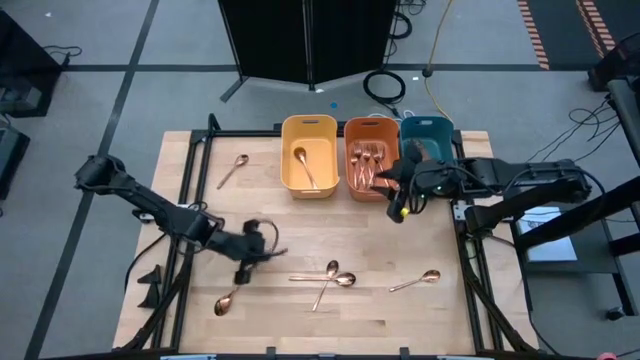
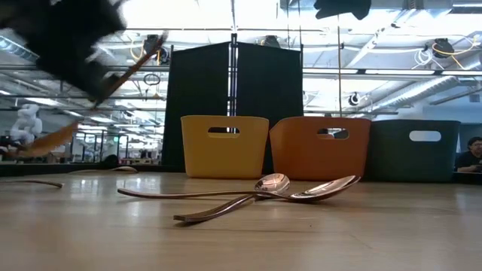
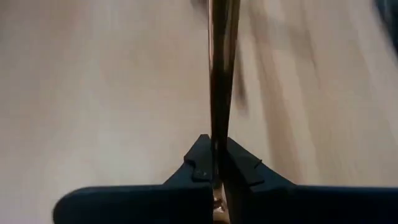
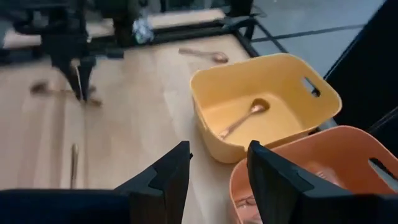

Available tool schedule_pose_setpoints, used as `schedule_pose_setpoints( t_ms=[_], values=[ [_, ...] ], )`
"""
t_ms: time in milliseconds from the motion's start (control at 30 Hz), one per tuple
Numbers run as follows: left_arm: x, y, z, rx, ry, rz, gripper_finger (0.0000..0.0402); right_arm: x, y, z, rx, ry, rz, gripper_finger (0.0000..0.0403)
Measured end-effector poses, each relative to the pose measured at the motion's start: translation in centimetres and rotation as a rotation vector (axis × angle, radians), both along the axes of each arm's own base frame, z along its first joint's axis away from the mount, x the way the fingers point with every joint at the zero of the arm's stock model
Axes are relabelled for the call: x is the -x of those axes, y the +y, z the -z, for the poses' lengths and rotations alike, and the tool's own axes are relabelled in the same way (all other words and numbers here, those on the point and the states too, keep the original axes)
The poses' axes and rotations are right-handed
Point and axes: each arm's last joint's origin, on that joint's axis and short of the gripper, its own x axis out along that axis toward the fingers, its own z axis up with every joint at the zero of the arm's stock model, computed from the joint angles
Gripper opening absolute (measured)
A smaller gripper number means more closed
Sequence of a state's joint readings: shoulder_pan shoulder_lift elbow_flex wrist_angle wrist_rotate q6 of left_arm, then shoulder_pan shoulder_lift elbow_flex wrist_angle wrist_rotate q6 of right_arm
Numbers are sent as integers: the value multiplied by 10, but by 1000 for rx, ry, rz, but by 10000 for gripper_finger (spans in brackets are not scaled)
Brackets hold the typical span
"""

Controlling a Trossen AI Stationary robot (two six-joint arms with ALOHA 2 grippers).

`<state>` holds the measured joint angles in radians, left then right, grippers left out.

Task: Sort silverware
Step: Put the copper spoon into the yellow bin

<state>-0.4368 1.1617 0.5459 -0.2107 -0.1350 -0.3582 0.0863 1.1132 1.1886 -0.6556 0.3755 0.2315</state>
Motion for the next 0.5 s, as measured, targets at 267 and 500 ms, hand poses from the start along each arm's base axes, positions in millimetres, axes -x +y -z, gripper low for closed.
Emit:
schedule_pose_setpoints(
  t_ms=[267, 500],
  values=[
    [-28, 27, -33, -376, -214, -53, 3, 8, -6, -31, -50, -130, 123, 148],
    [-52, 58, -82, -675, -362, 60, 2, 14, -7, -51, -104, -215, 145, 148]
  ],
)
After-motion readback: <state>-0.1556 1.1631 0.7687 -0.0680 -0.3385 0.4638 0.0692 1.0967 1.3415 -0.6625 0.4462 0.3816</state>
